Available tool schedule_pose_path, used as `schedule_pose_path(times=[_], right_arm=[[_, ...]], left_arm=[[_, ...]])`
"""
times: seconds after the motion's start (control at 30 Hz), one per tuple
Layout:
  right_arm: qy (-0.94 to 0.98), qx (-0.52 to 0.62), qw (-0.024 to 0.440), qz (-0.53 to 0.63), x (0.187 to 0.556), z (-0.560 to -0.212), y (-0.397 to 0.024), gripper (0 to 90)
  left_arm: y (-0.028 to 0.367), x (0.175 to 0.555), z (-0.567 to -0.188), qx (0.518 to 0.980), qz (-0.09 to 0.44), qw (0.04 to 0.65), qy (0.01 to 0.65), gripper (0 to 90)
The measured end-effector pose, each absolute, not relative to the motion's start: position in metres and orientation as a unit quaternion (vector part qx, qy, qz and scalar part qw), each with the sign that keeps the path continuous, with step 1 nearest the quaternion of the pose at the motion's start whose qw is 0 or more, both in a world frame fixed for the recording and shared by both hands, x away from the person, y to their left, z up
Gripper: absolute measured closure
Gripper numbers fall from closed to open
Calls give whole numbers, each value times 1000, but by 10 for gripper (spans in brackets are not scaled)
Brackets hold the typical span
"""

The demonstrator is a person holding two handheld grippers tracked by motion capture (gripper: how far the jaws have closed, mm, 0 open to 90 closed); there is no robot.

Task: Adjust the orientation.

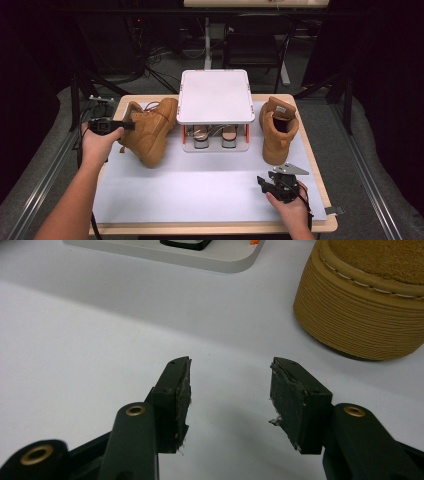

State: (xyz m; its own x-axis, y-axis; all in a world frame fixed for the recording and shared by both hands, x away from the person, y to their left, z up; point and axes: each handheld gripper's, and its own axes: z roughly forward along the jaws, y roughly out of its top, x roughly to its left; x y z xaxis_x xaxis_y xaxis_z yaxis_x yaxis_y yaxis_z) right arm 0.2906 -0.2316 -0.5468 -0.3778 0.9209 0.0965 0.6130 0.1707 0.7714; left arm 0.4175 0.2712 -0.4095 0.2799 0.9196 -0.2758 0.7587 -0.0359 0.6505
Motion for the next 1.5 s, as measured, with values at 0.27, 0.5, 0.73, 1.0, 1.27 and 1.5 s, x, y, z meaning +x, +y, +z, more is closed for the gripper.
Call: schedule_pose_path(times=[0.27, 0.5, 0.73, 1.0, 1.27, 1.5], right_arm=[[737, 522, 203, 378, 291, -547, -232, 503], [739, 521, 200, 378, 291, -547, -231, 503], [738, 522, 200, 378, 291, -548, -232, 503], [737, 523, 201, 379, 290, -547, -234, 503], [736, 522, 197, 383, 290, -547, -232, 503], [736, 520, 200, 384, 288, -545, -229, 503]], left_arm=[[256, 418, -405, 719, 110, 358, 585, 845], [251, 418, -405, 721, 105, 362, 582, 848], [243, 410, -408, 721, 103, 368, 579, 855], [242, 403, -400, 729, 104, 348, 580, 863], [249, 386, -396, 733, 100, 350, 575, 863], [240, 377, -401, 746, 94, 337, 566, 863]])
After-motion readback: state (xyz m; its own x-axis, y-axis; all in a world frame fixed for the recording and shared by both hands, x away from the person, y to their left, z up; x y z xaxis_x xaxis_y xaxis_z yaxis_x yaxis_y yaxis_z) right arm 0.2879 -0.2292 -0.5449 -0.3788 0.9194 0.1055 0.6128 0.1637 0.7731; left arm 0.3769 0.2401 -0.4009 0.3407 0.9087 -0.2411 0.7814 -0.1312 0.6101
